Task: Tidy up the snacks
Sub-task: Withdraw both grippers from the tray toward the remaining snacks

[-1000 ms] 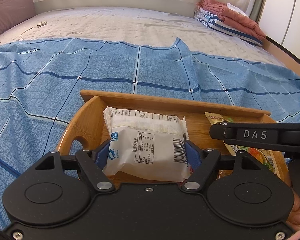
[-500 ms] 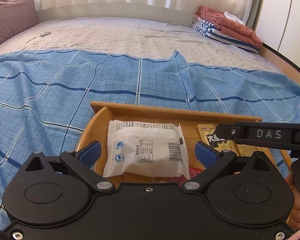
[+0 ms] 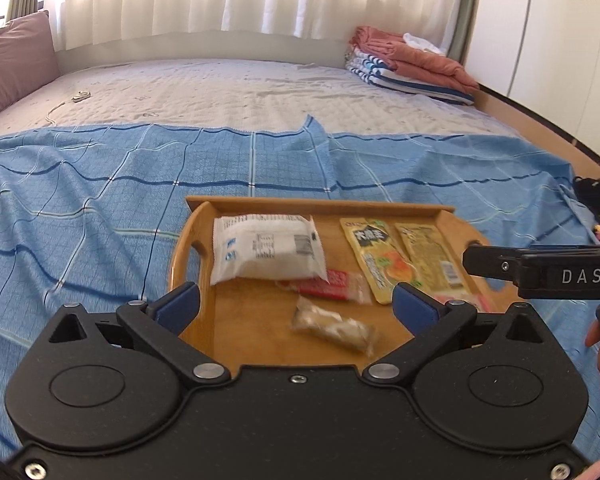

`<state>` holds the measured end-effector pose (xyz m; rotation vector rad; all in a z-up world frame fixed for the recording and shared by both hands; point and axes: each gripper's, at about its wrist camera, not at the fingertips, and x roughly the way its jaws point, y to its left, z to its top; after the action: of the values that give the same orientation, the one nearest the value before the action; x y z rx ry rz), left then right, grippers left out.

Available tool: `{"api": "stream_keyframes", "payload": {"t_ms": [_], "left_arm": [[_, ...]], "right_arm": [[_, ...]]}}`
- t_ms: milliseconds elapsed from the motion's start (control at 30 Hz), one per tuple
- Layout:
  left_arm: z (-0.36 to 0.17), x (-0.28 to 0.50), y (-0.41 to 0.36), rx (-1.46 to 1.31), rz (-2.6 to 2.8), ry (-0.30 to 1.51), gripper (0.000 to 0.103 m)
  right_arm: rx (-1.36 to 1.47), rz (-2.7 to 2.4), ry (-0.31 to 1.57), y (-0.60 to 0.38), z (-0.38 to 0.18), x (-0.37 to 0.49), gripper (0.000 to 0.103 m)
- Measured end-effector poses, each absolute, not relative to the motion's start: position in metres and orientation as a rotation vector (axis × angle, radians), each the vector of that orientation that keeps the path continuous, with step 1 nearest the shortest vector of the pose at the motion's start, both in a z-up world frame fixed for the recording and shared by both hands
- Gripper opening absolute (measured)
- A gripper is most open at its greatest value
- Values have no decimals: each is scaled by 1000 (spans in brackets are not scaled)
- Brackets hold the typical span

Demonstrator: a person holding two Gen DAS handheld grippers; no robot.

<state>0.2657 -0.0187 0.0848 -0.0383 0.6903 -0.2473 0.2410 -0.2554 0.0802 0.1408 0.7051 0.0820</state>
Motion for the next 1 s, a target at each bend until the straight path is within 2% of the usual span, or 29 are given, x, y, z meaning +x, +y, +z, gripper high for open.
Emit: {"api": "stream_keyframes", "payload": {"t_ms": [500,1000], "left_arm": [[52,128,-16,-4,-280,664,103],[30,43,-12,-21,-300,628,103]], "right_arm": [[102,108,622,-258,50,98,103],[-38,118,600,-248,22,3,103]]}}
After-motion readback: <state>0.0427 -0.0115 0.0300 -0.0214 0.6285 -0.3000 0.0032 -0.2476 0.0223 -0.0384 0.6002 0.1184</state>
